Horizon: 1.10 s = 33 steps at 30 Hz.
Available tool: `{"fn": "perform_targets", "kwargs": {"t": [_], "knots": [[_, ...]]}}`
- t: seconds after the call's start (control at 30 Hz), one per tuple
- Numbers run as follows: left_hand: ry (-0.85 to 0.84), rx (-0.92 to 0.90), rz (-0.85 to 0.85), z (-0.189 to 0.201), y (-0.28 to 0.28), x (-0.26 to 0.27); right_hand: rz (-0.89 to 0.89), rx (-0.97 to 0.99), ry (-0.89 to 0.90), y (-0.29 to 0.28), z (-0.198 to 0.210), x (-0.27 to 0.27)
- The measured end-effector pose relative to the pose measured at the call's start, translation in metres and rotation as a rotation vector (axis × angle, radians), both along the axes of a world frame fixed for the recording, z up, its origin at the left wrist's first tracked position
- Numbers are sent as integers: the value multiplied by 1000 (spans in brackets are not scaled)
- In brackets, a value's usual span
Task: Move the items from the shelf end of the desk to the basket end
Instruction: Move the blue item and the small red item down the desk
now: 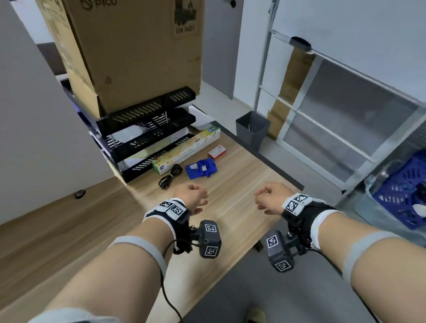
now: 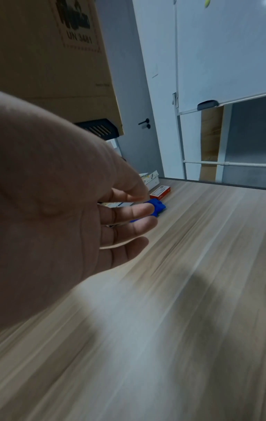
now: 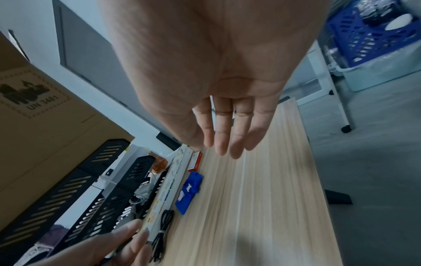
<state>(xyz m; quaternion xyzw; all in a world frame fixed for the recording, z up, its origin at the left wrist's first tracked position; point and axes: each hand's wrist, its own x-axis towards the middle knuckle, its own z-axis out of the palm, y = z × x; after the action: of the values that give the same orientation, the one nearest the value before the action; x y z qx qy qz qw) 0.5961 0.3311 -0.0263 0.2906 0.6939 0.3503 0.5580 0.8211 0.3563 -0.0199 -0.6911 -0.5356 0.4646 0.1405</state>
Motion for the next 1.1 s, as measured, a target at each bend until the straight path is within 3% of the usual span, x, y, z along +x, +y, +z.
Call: {"fn": "perform_targets", "kwargs": {"t": [0.3,0.47,0.67,0.83,1.1], "knots": [[116,-73,66,-29,55,17,246,-18,-161,89,-17,14],[383,-51,-125,-54,104,11,377,6,-254,136,-36,-2],[759,-76,-482,-109,173,-1,529,28,-296,192,-61,-30],[771,-13,-526,-126,179,-11,667,121,-386,227,-84,-65],[830,-29,-402,-127,163,-21,864,153,-617,251,-112,-101]]}}
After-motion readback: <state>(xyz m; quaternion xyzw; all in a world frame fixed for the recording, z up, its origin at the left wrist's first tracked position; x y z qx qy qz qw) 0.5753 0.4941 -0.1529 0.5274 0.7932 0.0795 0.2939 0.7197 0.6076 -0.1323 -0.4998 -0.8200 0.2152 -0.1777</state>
